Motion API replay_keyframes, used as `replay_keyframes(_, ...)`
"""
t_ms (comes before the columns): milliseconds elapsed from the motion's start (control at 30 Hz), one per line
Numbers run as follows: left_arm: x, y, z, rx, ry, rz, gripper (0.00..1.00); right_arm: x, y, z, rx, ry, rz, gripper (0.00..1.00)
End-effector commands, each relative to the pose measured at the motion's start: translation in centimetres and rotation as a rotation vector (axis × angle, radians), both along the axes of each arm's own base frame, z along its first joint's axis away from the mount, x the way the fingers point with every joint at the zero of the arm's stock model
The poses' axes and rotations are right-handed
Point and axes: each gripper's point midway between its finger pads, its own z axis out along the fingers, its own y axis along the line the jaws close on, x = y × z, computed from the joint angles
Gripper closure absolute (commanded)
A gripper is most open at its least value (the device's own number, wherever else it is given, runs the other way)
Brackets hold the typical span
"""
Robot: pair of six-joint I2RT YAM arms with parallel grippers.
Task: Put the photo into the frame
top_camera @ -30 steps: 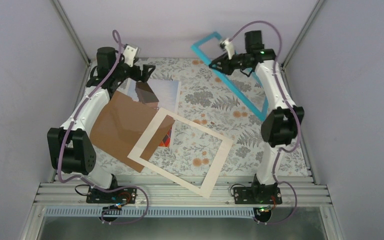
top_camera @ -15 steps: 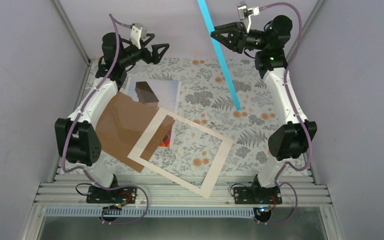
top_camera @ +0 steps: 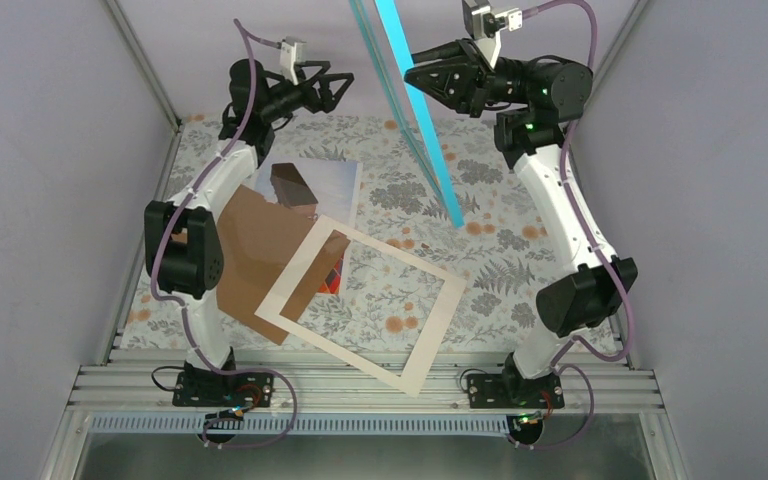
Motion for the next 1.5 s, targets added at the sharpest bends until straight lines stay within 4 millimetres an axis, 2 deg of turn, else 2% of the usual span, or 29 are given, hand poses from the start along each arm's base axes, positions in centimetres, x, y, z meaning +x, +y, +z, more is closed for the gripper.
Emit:
replay_keyframes(0,-1.1,-1.5,3.9,-0.064,-0.115,-0.081,0.0,-2.9,0.0,2.9,0.102,-0.106,0.01,0.97)
replay_keyframes(167,-1.3,-2.3,4.6,-0.104,-0.131,-0.136,0.01,-3.2,0.9,2.8,0.108,-0.099,0.039,0.97)
replay_keyframes(367,-0.7,-2.6,4.2,-0.136,-0.119,-0.153,0.05,-4.5,1.5,3.1,0.11,-0.111,0.066,0.97)
replay_keyframes(467,-1.6,-3.0,4.9,-0.164,-0.146,-0.217,0.09,-4.9,1.7,3.1,0.106,-0.109,0.076,0.97)
replay_keyframes(600,-3.4,-3.8,5.7,-0.159,-0.203,-0.287,0.29,-4.5,1.9,2.7,0.1,-0.087,0.073,0.97)
replay_keyframes(633,-3.5,-3.7,5.7,-0.159,-0.201,-0.287,0.37,-5.7,1.4,3.5,0.109,-0.106,0.072,0.97)
replay_keyframes(667,-3.5,-3.7,5.5,-0.161,-0.195,-0.285,0.44,-5.9,1.3,3.6,0.111,-0.103,0.069,0.97)
replay_keyframes(700,-3.6,-3.6,5.4,-0.161,-0.191,-0.288,0.52,-6.0,1.2,3.7,0.113,-0.098,0.066,0.97)
replay_keyframes(800,-4.1,-3.6,5.1,-0.158,-0.182,-0.291,0.84,-6.0,0.8,3.6,0.105,-0.094,0.05,0.97)
replay_keyframes(833,-4.1,-3.5,4.9,-0.159,-0.171,-0.287,0.94,-5.4,0.6,3.3,0.096,-0.074,0.032,0.92)
replay_keyframes(867,-4.1,-3.3,4.9,-0.16,-0.163,-0.282,0.97,-4.5,0.3,2.9,0.085,-0.04,0.005,0.81)
replay_keyframes(900,-4.2,-3.1,4.9,-0.161,-0.158,-0.279,0.97,-3.5,-0.2,2.4,0.073,-0.008,-0.026,0.66)
replay_keyframes(967,-4.2,-2.5,4.8,-0.169,-0.128,-0.262,0.98,-1.2,-1.7,0.9,0.048,0.04,-0.108,0.25)
replay_keyframes(1033,-3.8,-1.7,4.4,-0.175,-0.078,-0.228,0.98,1.9,-3.8,-1.4,0.011,0.135,-0.232,0.03)
replay_keyframes(1133,-2.3,-0.2,3.1,-0.158,0.025,-0.144,0.98,4.8,-7.4,-4.4,-0.036,0.192,-0.425,0.0)
replay_keyframes(1200,-1.0,0.4,1.6,-0.107,0.105,-0.072,0.98,5.7,-9.1,-5.4,-0.063,0.18,-0.546,0.0)
replay_keyframes(1333,1.2,1.4,-1.6,-0.016,0.252,0.061,0.98,6.2,-10.8,-6.7,-0.134,0.094,-0.755,0.0)
replay_keyframes(1467,1.7,1.7,-3.8,0.053,0.326,0.16,0.98,7.2,-11.8,-9.6,-0.221,0.114,-0.87,0.0)
